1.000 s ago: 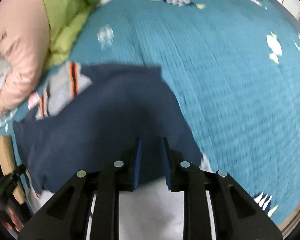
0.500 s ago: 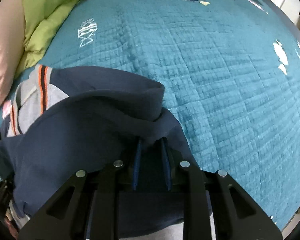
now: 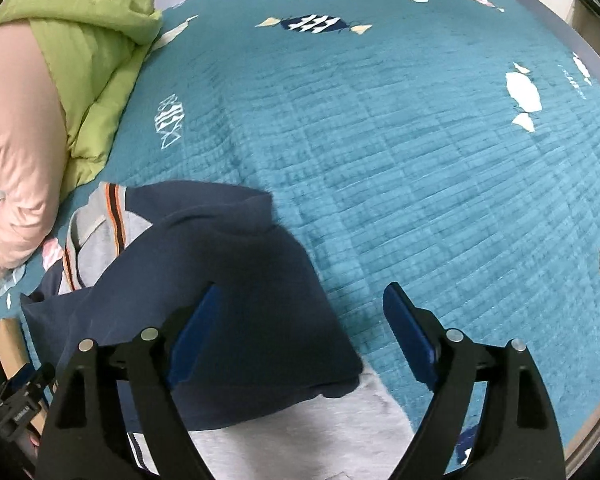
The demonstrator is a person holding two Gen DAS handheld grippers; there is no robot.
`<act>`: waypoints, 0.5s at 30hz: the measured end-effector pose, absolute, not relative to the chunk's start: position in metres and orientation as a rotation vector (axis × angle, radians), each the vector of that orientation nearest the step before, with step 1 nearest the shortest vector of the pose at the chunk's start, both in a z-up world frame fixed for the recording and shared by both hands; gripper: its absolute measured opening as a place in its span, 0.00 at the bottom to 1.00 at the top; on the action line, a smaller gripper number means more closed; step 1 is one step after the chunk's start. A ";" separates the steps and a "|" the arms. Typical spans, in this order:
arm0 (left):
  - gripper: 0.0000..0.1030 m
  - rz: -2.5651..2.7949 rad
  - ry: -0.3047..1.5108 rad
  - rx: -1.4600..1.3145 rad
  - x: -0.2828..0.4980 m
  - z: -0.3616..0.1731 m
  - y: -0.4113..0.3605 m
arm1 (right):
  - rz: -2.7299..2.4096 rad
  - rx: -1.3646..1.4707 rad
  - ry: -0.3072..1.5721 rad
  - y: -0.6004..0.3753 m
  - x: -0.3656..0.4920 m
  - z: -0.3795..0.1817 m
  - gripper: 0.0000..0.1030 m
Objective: Fold large clothes
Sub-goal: 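Open the right tool to lay the sleeve on the jacket body, then grasp the jacket side edge with both tools near the folded sleeves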
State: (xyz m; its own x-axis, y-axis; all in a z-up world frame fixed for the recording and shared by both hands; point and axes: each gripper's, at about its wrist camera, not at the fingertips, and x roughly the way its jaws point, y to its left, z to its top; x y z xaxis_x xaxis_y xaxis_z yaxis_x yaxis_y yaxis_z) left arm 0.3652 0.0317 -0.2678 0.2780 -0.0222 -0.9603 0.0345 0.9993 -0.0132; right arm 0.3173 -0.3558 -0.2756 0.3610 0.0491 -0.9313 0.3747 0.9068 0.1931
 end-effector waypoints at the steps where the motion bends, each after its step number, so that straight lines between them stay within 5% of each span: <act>1: 0.87 -0.033 1.288 0.005 0.368 -0.266 0.035 | -0.213 0.411 1.196 -0.355 0.325 -0.275 0.79; 15: 0.89 0.017 1.381 -0.115 0.435 -0.291 0.077 | -0.103 0.382 1.289 -0.351 0.390 -0.304 0.79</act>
